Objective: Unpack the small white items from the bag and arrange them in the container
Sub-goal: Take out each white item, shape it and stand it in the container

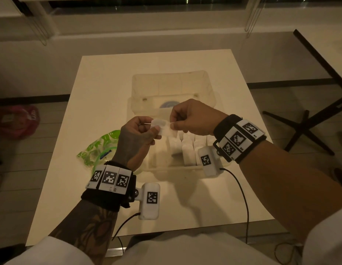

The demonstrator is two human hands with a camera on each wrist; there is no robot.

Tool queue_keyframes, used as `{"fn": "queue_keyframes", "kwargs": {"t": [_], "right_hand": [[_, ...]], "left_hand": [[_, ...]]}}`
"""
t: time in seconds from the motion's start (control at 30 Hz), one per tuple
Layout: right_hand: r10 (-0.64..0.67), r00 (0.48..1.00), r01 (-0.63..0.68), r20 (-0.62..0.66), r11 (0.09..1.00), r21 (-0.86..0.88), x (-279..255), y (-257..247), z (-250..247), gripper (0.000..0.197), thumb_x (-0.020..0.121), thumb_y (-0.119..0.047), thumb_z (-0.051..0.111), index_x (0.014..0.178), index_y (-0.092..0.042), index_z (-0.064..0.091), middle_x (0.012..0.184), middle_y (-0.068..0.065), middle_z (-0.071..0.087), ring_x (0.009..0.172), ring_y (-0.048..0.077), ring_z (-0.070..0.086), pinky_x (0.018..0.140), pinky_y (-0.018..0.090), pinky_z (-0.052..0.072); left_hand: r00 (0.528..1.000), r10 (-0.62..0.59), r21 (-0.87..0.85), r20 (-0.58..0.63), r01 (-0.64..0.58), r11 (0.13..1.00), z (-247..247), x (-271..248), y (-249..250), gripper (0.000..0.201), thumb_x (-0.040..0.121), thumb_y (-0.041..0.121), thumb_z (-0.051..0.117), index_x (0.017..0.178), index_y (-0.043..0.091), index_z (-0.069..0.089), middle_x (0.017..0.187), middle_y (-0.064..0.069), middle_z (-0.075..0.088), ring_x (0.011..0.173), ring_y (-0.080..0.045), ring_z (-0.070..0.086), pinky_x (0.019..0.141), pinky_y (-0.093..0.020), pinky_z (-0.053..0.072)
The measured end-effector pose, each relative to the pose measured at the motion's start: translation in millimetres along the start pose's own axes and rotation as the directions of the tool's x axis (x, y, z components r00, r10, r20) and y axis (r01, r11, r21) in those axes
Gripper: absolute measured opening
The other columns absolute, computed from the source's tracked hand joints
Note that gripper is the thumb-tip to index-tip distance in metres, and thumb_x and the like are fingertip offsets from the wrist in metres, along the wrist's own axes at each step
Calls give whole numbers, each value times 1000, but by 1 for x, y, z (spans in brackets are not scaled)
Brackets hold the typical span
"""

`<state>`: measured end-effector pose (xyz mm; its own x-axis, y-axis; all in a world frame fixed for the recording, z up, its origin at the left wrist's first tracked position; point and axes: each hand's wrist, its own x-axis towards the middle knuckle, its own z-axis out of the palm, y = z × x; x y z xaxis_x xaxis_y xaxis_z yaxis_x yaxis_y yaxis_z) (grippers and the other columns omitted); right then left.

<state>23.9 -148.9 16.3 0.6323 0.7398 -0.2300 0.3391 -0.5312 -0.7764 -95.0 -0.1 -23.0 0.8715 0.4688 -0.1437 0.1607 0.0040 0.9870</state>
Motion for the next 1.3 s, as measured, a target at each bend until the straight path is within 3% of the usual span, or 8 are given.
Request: {"fn": "queue_keyframes", "kwargs": {"t": [0.2, 0.33, 0.5, 0.8, 0.93, 1.07, 1.2, 1.3], "right_hand": [[15, 996, -14, 82, 1000, -12, -1, 0, 1, 9, 87, -20, 69, 90, -11, 67, 69, -5, 65, 59, 7, 58, 67, 31, 52], [-33, 997, 31, 63, 999, 27, 0, 0, 4, 15, 90, -24, 67, 94, -9, 67, 82, 10, 68, 64, 14, 59, 69, 40, 56], [-29, 993, 48, -112, 984, 172, 2, 3, 8, 10, 89, -13, 67, 93, -4, 68, 69, 7, 66, 58, 11, 58, 55, 18, 47], [-62, 989, 86, -137, 981, 174, 1, -6, 1, 16, 93, -18, 63, 104, -7, 68, 84, 11, 70, 62, 9, 58, 55, 13, 45], [-38, 983, 70, -180, 982, 176, 2, -6, -1, 13, 90, -17, 66, 96, -9, 73, 81, 6, 72, 63, 9, 59, 60, 17, 49], [1, 979, 47, -203, 972, 231, 3, -4, 0, 6, 83, -12, 71, 87, -11, 76, 72, -2, 70, 61, 8, 59, 61, 20, 51], [-38, 981, 84, -189, 967, 242, 3, -7, -2, 7, 84, -8, 70, 90, -6, 72, 80, 10, 72, 59, 11, 61, 58, 20, 49], [-51, 985, 77, -166, 985, 156, 4, -8, -3, 4, 87, -12, 69, 88, -10, 71, 76, 4, 70, 57, 7, 60, 61, 22, 52]], "left_hand": [[988, 155, 122, -30, -150, 981, 1, 3, 2, 21, 88, 9, 68, 108, 6, 62, 83, -5, 72, 62, -7, 66, 54, -18, 49], [973, 230, 176, 24, -231, 957, 1, 4, 7, 24, 85, 9, 71, 107, 6, 64, 79, -4, 70, 63, -8, 66, 58, -18, 51], [977, 209, 158, -38, -201, 967, 1, 4, 12, 21, 91, 19, 65, 109, 10, 62, 83, 0, 71, 70, -5, 70, 56, -16, 52], [949, 310, 332, 61, -312, 890, 1, 8, 11, 13, 95, 17, 59, 95, 6, 65, 75, 1, 67, 62, 3, 63, 55, -8, 47], [976, 216, 238, -18, -206, 949, 3, 7, 15, 12, 99, 24, 52, 102, 17, 61, 86, 7, 68, 71, 4, 66, 61, -12, 51], [1000, -8, 83, 15, 7, 997, 5, 5, 20, 17, 102, 32, 43, 107, 25, 57, 102, 4, 69, 88, -10, 68, 77, -32, 53], [993, 10, 162, 116, -29, 986, 7, 4, 15, 16, 99, 24, 53, 105, 14, 63, 94, -2, 72, 86, -16, 71, 71, -34, 59], [992, 63, 223, 107, -85, 971, 8, 6, 10, 10, 98, 18, 55, 95, 16, 64, 84, -1, 71, 76, -15, 71, 63, -33, 60]]}}
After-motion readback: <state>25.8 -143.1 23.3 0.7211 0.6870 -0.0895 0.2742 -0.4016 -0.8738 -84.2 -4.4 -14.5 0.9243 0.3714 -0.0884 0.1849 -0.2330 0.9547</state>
